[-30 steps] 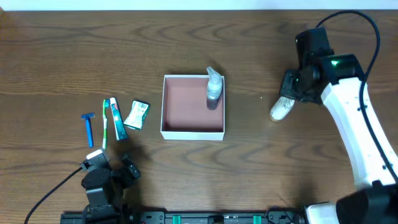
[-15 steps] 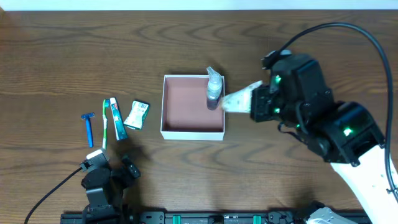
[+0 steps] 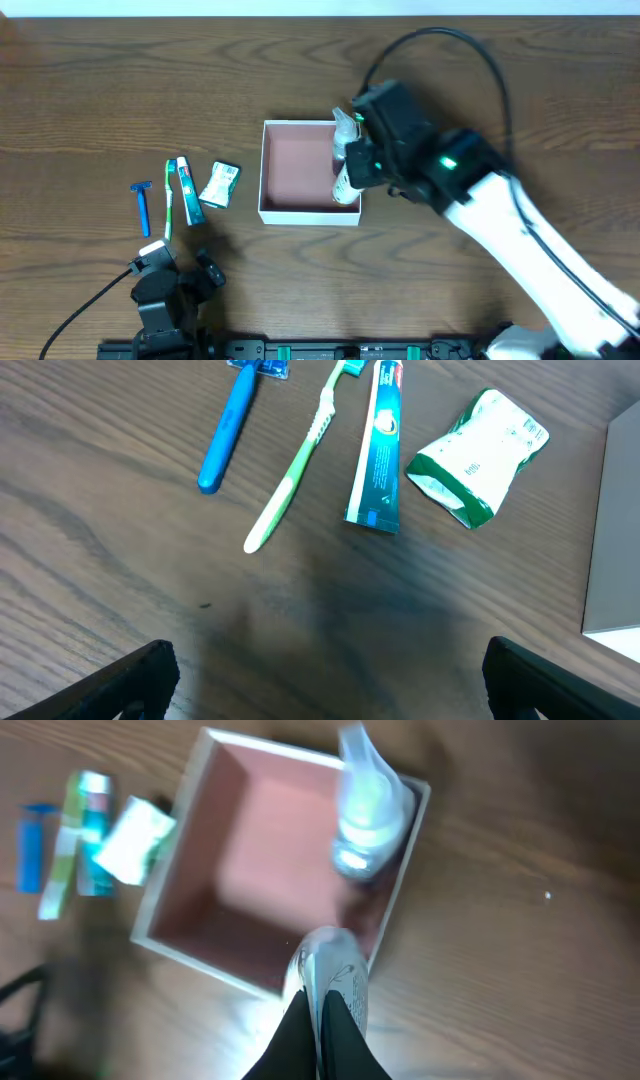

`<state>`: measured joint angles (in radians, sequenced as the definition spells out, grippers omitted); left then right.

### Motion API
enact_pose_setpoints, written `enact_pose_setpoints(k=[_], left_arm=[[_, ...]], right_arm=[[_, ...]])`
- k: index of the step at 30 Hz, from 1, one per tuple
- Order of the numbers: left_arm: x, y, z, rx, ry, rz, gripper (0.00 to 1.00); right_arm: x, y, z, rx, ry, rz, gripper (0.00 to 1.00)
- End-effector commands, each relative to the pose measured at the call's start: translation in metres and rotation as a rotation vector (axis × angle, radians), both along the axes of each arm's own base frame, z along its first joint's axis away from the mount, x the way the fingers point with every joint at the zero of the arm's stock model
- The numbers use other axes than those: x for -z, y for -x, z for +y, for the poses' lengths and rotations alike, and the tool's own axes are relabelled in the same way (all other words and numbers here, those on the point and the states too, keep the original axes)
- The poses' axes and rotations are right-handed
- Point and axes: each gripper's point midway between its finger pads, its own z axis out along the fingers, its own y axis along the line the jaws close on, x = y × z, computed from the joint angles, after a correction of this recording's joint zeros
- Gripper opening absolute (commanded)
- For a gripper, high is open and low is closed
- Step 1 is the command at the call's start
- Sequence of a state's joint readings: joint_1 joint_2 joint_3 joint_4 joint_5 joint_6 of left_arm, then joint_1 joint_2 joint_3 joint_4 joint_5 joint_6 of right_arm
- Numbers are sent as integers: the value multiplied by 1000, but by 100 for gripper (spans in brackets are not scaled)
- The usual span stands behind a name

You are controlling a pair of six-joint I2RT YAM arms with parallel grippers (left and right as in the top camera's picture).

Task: Pack container
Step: 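Place the lotion tube in the box beside the bottle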

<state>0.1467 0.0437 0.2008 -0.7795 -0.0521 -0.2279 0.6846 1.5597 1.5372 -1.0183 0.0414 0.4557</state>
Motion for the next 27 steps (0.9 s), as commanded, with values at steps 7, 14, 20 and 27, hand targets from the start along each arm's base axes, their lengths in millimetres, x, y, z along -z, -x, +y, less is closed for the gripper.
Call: enact_pose_setpoints(k=[7,14,20,27], left_arm=[[10,3,-1,13,-8,30,98],[10,3,-1,13,-8,30,98],[10,3,-1,13,-9,30,98],[10,3,-1,13,-8,30,98]], right_arm=[[52,-31,14,22,96,35,1],[47,-38,13,15,108,-8,36],[-11,-37,-1,30,29,-125,75],[-83,-36,-94,237,-43,-250,80]])
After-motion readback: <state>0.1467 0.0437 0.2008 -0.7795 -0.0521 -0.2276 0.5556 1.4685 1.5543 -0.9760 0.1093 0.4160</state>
